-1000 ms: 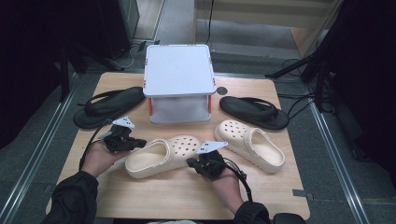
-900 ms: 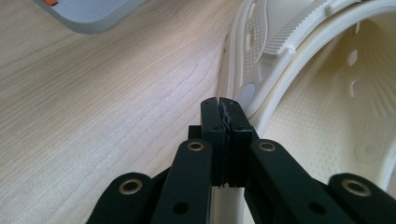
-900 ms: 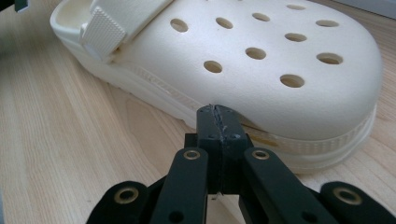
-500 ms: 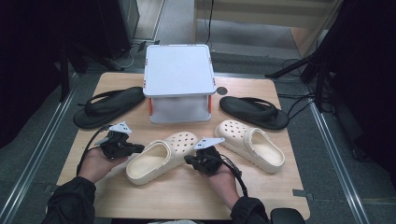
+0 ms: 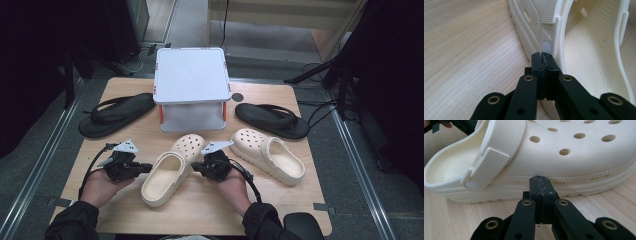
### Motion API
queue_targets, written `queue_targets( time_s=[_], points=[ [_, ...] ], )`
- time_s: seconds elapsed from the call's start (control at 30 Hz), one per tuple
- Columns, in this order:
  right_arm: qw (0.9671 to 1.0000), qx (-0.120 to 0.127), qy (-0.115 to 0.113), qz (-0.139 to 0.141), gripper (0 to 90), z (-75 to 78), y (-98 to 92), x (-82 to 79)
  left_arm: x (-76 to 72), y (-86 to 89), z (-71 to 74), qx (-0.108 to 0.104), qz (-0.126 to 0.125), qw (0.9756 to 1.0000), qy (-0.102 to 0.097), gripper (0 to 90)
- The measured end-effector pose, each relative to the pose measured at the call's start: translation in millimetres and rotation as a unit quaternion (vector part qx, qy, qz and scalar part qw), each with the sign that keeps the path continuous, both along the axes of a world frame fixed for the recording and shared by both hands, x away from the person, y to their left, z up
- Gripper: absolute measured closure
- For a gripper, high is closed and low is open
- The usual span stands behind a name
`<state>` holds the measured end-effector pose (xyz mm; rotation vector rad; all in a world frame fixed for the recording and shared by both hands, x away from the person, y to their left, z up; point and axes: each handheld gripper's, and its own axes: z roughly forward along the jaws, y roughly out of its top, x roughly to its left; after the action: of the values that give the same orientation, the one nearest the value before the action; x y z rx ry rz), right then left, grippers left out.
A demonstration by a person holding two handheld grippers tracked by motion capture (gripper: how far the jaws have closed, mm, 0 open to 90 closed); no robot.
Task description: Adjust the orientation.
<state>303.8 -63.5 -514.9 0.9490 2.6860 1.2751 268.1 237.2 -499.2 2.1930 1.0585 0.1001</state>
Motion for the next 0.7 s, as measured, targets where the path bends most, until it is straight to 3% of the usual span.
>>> queue_targets(
  time_s=[0.7],
  points=[
    [0.9997,0.008,0.019,-0.014,90.0,0.1,9.0,15.9,-19.0,-9.1,-1.9,-0.009,0.033,0.9994,0.007,89.8]
  ],
)
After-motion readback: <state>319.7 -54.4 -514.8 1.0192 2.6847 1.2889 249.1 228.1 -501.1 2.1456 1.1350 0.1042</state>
